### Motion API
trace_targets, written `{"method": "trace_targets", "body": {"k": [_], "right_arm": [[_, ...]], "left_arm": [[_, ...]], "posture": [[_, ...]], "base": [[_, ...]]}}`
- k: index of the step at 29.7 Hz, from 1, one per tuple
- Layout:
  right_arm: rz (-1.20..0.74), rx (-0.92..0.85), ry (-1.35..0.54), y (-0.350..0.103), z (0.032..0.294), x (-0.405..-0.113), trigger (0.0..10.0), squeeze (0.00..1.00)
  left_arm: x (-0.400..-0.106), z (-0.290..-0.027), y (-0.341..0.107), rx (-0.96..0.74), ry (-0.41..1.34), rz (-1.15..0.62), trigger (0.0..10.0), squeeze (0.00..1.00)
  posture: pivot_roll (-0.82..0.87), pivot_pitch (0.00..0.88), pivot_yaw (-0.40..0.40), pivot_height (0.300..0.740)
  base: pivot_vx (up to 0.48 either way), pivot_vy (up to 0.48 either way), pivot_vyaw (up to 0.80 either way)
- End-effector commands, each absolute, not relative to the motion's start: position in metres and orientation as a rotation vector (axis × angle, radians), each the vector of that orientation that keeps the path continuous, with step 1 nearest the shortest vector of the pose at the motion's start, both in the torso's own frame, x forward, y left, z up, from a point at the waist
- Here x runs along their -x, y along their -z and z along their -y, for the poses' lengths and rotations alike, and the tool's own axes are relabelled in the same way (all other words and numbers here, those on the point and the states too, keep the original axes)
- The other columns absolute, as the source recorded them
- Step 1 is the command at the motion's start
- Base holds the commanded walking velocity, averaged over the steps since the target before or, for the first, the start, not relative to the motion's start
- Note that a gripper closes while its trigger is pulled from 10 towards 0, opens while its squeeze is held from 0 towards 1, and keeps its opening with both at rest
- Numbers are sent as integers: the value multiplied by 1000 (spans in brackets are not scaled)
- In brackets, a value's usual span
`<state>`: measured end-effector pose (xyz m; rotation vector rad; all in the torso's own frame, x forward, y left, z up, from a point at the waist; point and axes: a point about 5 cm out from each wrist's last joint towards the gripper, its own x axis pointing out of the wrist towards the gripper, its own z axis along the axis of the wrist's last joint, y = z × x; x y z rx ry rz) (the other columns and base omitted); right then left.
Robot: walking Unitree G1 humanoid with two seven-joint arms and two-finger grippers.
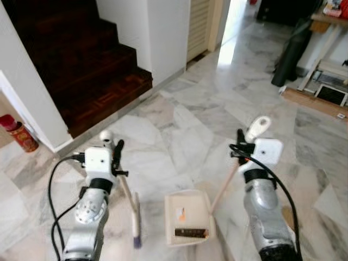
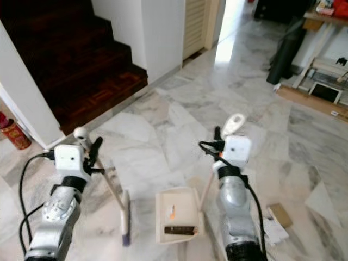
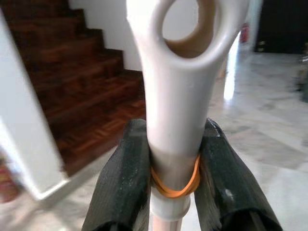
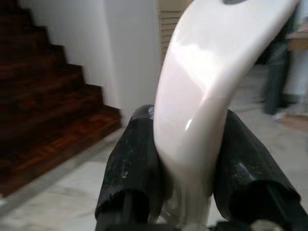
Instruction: Sweep floor
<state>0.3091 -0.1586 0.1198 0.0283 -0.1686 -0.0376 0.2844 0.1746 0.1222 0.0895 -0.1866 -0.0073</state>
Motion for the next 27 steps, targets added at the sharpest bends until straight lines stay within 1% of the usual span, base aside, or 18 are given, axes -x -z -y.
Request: {"method": "trace_targets", "body": {"k": [1,3,11,21,27], "right_arm": [[222,-49,33,-130,157,-311,10000,0],[223,-50,33,-130,157,-311,10000,0],[226,-53,32,-130,155,-312,10000,0],[227,-56,26,-130,154,-312,10000,0],[227,-63,28,-130,155,-311,10000,0]], "left_arm": [[-284,-173,-132,-105,11,229,10000,0],[-284,-173,-132,-104,13,228,10000,0],[-284,-174,-132,-105,19,227,10000,0],[-284,-174,-133,-105,20,225,10000,0],[-284,-174,-133,-105,19,224,10000,0]], "posture": [[123,15,31,740],[124,11,33,740],[129,12,39,740],[129,17,40,740],[131,29,41,740]], "base": [[0,368,606],[0,371,531],[0,365,0],[0,362,767],[0,363,0]]}}
